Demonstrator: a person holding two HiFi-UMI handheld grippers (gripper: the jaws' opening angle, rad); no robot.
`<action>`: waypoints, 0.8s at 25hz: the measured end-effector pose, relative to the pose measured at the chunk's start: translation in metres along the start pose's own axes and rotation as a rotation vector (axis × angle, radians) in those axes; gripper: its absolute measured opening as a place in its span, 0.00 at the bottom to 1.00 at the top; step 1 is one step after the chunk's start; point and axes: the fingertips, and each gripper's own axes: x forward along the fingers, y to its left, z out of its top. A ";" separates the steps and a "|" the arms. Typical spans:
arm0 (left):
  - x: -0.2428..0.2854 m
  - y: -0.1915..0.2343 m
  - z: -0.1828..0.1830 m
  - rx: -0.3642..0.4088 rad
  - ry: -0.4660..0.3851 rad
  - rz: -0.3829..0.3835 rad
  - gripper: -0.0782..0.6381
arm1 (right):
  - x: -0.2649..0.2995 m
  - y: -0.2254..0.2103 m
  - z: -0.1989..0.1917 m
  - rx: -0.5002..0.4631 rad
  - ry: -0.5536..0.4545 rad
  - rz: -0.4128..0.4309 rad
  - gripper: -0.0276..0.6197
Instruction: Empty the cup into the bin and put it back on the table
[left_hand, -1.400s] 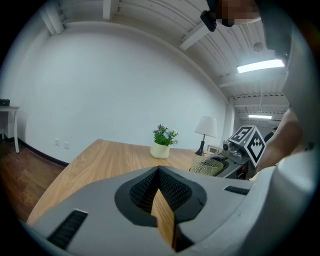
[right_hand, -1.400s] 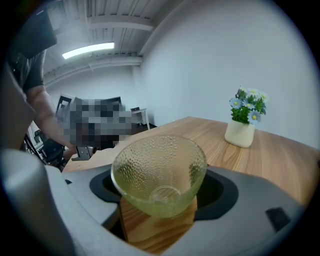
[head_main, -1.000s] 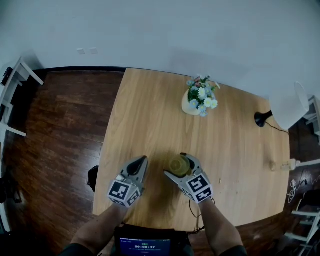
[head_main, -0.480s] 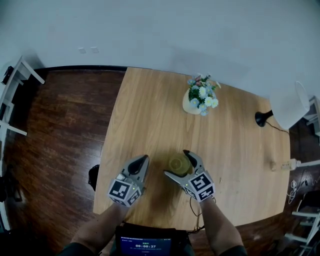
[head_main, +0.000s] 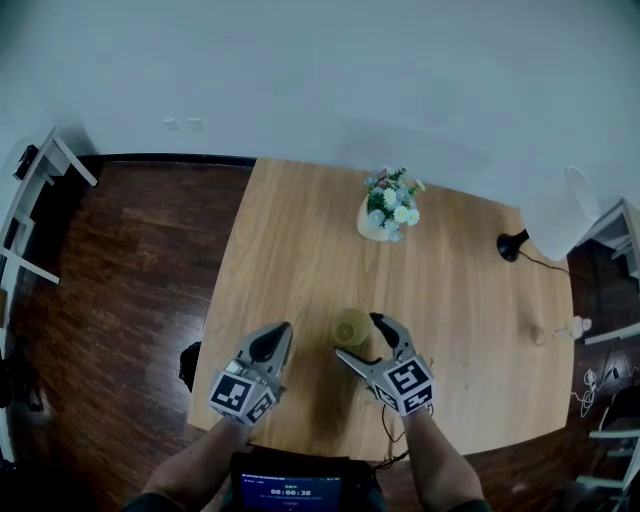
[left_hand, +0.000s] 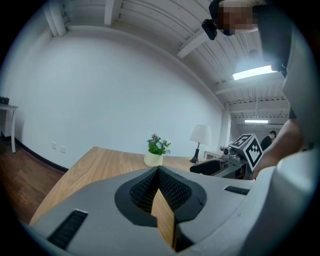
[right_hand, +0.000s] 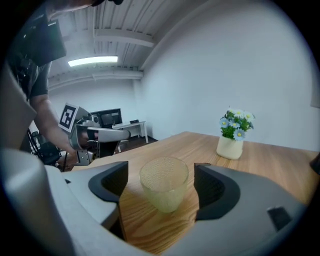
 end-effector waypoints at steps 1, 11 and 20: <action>-0.003 -0.003 0.005 0.005 -0.012 0.001 0.10 | -0.006 0.001 0.004 -0.003 -0.013 -0.004 0.68; -0.035 -0.049 0.067 0.075 -0.136 -0.034 0.10 | -0.059 0.022 0.057 -0.032 -0.143 0.006 0.33; -0.064 -0.077 0.102 0.118 -0.178 -0.018 0.10 | -0.104 0.048 0.090 -0.037 -0.233 0.014 0.10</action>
